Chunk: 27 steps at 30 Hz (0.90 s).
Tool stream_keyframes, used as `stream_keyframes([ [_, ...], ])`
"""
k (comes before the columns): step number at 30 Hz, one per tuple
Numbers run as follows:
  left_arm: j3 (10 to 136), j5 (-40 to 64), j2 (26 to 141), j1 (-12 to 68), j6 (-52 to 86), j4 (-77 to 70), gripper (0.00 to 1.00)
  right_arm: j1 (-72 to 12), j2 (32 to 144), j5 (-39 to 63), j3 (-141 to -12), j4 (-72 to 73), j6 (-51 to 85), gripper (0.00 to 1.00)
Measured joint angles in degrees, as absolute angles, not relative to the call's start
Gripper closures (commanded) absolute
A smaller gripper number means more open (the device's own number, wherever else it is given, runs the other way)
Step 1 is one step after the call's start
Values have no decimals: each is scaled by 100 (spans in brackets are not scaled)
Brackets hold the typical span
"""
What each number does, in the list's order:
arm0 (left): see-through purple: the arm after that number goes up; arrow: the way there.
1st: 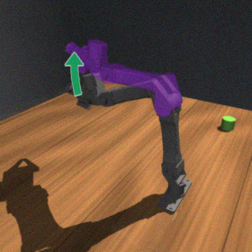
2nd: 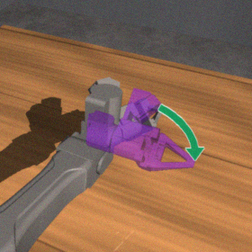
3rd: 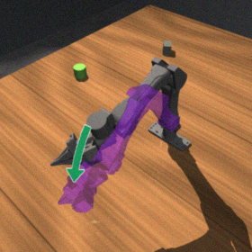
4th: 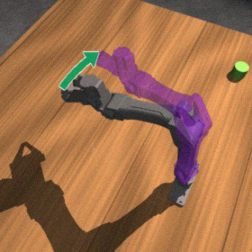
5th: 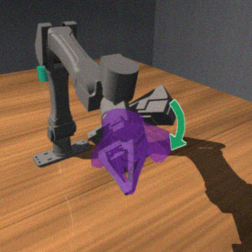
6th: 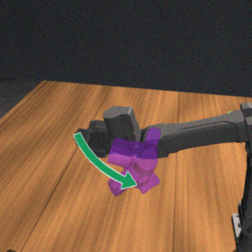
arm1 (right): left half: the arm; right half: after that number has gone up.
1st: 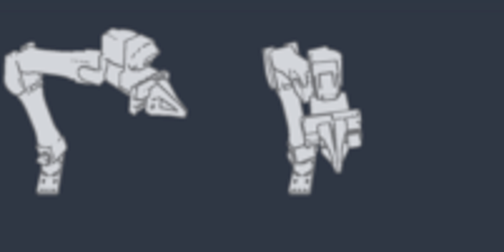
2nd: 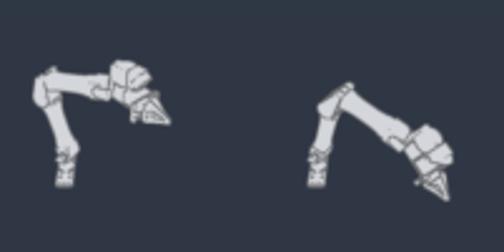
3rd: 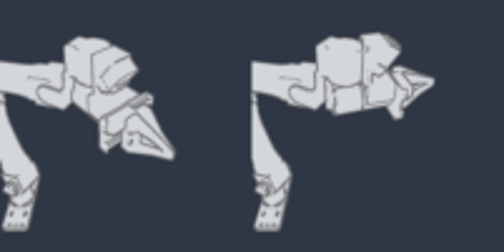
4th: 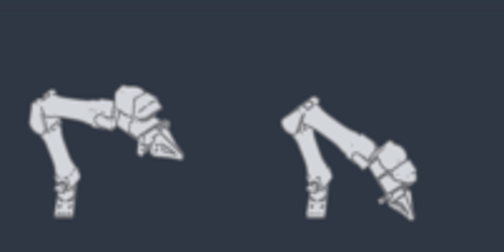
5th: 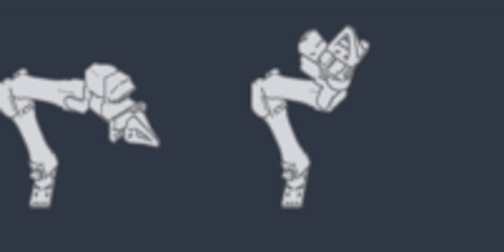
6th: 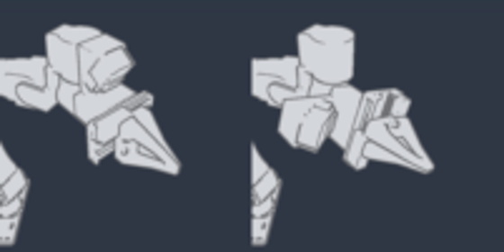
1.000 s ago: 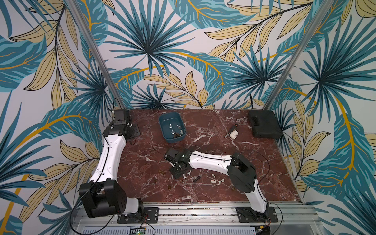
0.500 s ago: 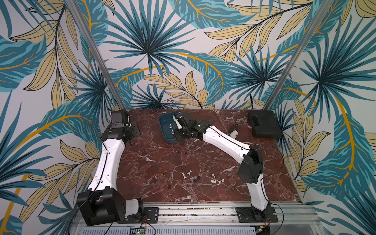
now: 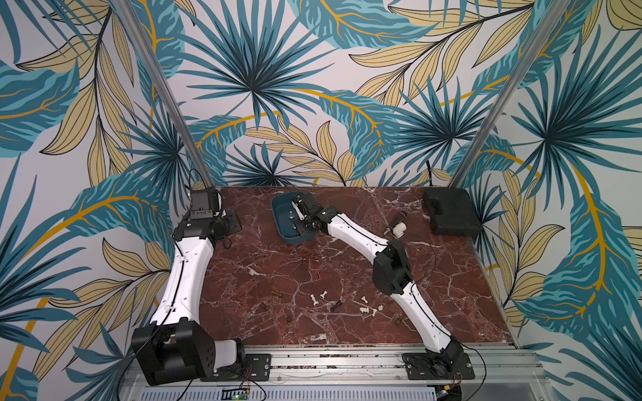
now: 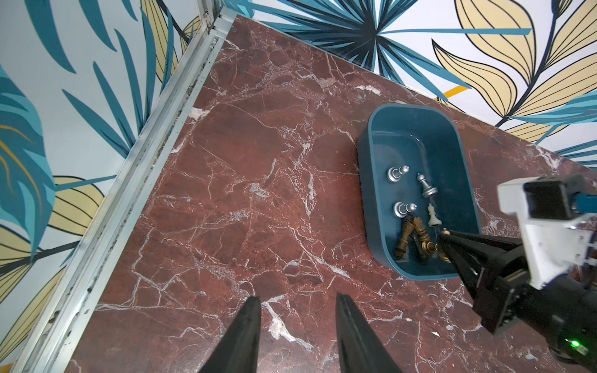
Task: Put the chess pieces into the storage box
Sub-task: Place the chess piece in the storage box, then pick up the chess piece at the center of the board.
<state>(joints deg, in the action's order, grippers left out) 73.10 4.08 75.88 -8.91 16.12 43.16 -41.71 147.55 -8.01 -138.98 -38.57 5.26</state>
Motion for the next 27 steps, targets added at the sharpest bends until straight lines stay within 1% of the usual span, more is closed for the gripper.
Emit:
stream_keyframes([
  [2, 7310, 432, 7588, -891, 1625, 4309, 57, -4171, 14759, -878, -13906, -3791, 414, 82],
  [6, 7310, 473, 7588, -891, 1638, 4307, 57, -4163, 14759, -1035, -14007, -3546, 242, 77],
  [8, 7310, 497, 7588, -891, 1638, 4307, 57, -4156, 14759, -1122, -14025, -3433, 154, 70],
  [10, 7310, 508, 7588, -891, 1636, 4307, 57, -4154, 14759, -1199, -14025, -3387, 95, 67],
  [18, 7310, 519, 7590, -888, 1634, 4309, 57, -4154, 14602, -1330, -13839, -3328, 62, 68],
  [20, 7310, 515, 7590, -845, 1623, 4322, 57, -4154, 14350, -1332, -13537, -3326, 110, 68],
  [23, 7312, 443, 7594, -633, 1566, 4449, 57, -4156, 13670, -1326, -12842, -3282, 283, 68],
  [27, 7338, 480, 7599, 113, 1518, 4956, 57, -4156, 12199, -1310, -11336, -2967, 661, 67],
])
